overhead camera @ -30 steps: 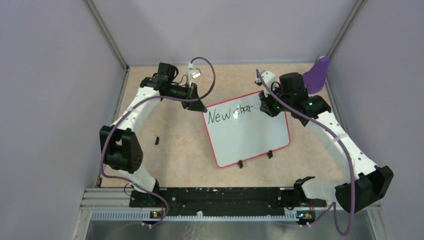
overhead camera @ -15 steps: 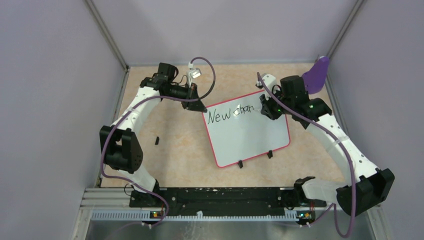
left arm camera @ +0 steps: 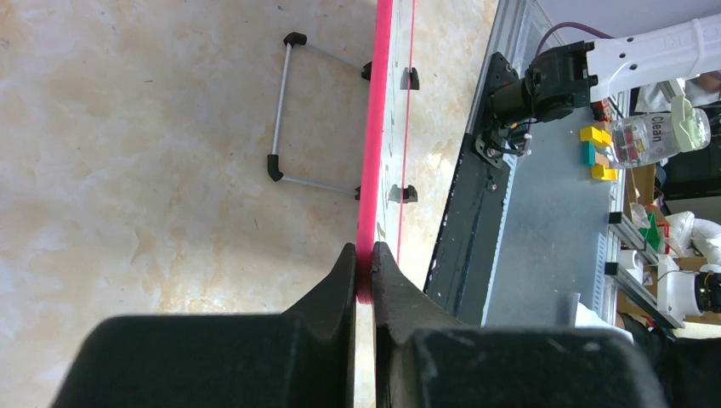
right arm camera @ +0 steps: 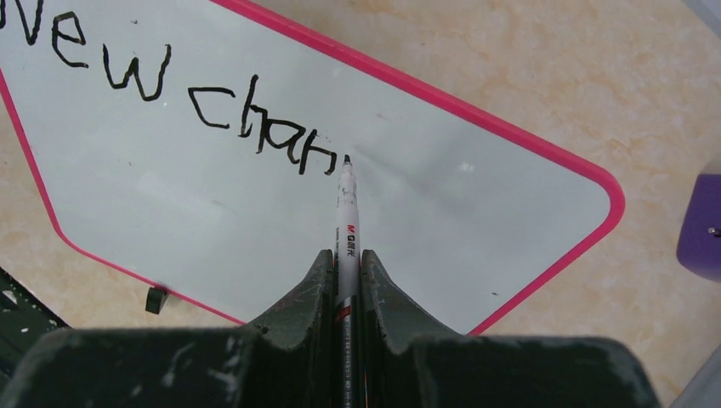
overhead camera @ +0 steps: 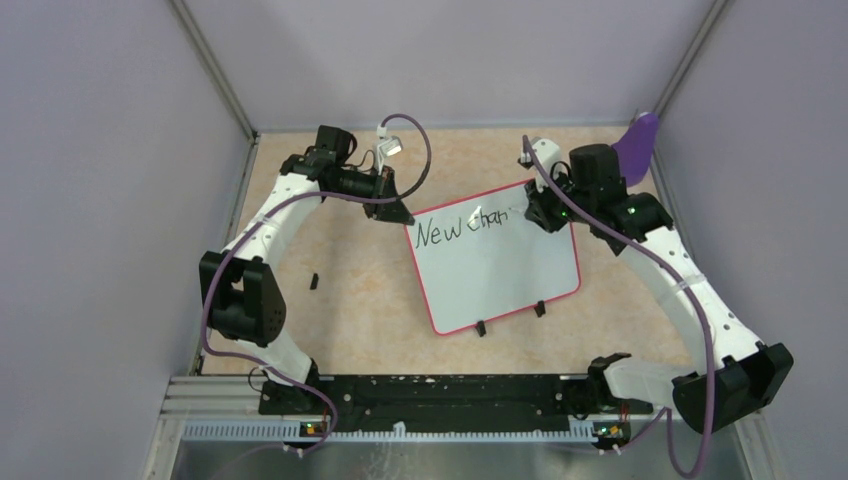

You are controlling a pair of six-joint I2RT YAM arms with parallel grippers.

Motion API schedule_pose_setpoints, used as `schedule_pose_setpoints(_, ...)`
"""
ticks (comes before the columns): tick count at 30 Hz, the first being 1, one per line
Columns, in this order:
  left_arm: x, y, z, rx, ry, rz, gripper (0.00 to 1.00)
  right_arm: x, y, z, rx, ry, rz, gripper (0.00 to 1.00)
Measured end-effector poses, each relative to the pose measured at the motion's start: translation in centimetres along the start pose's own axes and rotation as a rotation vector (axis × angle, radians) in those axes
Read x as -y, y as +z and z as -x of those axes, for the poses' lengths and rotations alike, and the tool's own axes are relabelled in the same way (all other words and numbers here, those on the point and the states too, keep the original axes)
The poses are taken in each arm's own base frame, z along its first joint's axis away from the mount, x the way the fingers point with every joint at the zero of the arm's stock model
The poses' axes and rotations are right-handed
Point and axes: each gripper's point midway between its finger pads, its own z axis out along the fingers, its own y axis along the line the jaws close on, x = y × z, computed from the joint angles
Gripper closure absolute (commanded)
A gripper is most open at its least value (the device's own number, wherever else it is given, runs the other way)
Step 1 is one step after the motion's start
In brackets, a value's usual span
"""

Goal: Write a sentence on the whiteboard

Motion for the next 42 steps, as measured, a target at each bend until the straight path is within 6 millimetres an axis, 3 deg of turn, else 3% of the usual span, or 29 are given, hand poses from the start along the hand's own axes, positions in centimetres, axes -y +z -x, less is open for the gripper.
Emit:
schedule_pose_setpoints(26,0.0,0.0,0.0,0.0,0.0,-0.001,1.0,1.1,0.4,0.0,-0.015,0.002,-0.042,1.0)
schedule_pose_setpoints(42,-0.1,0.0,0.0,-0.001,0.0,0.007,1.0,0.6,0.8,-0.1,-0.019,-0.004,-0.008,1.0)
